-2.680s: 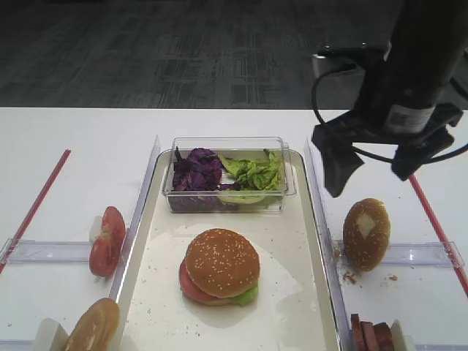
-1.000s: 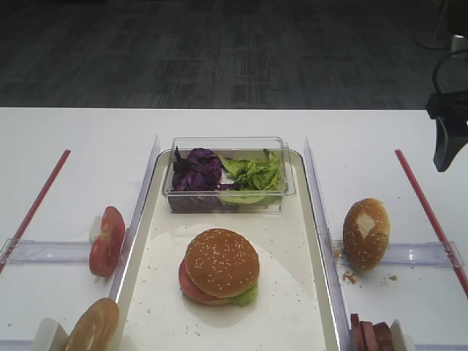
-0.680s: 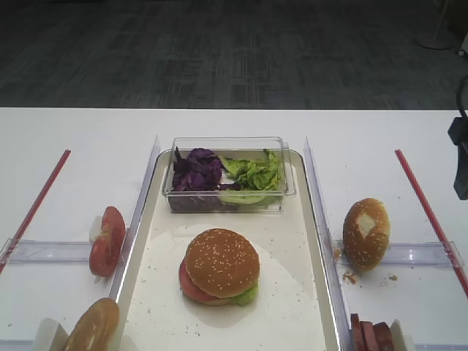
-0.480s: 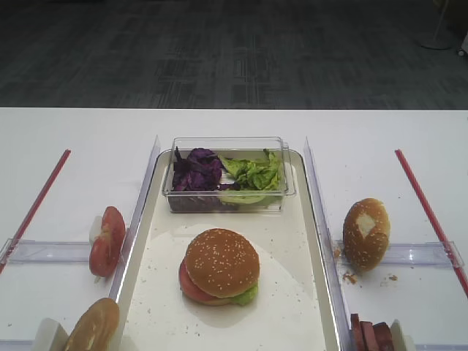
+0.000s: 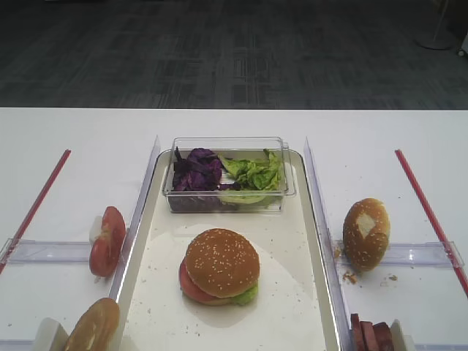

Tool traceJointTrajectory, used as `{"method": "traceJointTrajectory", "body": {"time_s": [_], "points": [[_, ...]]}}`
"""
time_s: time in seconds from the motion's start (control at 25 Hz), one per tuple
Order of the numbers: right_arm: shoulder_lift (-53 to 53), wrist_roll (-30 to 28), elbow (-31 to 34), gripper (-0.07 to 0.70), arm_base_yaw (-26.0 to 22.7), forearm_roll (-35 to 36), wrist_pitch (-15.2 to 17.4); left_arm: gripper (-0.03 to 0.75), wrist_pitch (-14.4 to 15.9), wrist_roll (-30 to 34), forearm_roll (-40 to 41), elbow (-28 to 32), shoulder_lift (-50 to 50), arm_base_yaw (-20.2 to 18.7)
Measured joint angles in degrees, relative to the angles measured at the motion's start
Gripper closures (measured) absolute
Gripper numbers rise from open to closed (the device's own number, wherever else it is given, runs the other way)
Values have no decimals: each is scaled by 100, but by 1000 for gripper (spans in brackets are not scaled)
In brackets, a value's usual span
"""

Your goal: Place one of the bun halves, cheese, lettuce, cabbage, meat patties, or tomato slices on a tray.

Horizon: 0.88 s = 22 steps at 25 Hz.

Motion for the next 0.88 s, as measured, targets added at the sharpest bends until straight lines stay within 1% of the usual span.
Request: {"method": "traceJointTrajectory", "body": {"time_s": [0.2, 0.48, 0.68, 0.88], "points": [[-612, -33, 759, -28, 0, 0, -282, 97, 0, 0, 0, 0, 0, 0], [-1493, -54, 1654, -28, 0, -202, -557, 97, 0, 0, 0, 0, 0, 0], [-2188, -64, 2037, -28, 0, -265, -608, 97, 0, 0, 0, 0, 0, 0], [-2859, -54, 2104, -27, 0, -270, -636, 97, 0, 0, 0, 0, 0, 0]]}}
